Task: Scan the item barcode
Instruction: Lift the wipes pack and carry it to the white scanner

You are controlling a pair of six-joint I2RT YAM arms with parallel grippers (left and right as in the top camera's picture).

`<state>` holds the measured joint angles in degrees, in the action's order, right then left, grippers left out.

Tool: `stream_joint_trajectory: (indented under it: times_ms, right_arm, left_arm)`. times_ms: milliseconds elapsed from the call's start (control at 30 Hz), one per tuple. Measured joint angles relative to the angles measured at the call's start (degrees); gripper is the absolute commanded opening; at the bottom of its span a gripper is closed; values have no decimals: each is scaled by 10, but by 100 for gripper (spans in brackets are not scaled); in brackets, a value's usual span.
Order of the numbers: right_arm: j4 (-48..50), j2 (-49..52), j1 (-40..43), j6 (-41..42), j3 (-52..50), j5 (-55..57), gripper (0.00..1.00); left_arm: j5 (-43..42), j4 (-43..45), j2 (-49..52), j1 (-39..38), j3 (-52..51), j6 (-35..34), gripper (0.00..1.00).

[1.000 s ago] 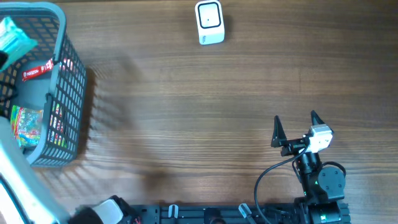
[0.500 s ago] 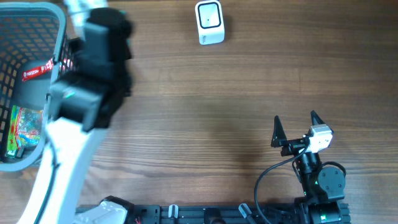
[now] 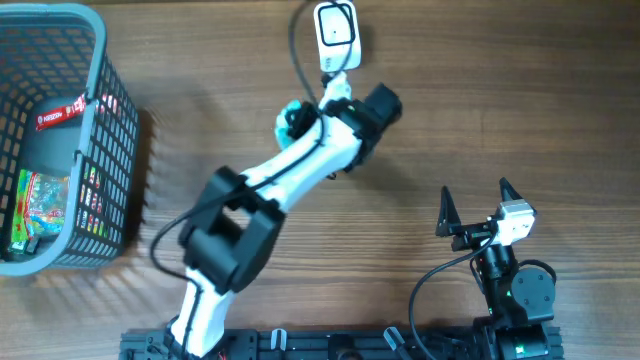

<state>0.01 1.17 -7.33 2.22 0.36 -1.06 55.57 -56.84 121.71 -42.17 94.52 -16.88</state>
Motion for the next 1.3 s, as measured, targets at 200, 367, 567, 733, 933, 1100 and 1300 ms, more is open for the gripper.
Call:
stream_joint_trajectory:
  times_ms: [200,367,567,733,933,1100,1300]
  right_arm:
    - [0,0,0,0,0,0,100]
    - [0,0,0,0,0,0,100]
    - [0,0,0,0,0,0,100]
    - [0,0,0,0,0,0,99]
    - [0,0,0,0,0,0,100]
    - [0,0,0,0,0,0,100]
    - [0,0,0,0,0,0,100]
  left_arm:
    - [-52,7,29,-58,0,-17,18]
    - [-84,11,29,-92,0,-25,11]
    - [-75,11,29,-107,2,-15,4]
    - [148,12,29,-103,2,31,4]
    - [136,13,29,-30,2,63,4]
    - [102,34,29,35,2,63,4]
    - [49,34,30,74,2,55,4]
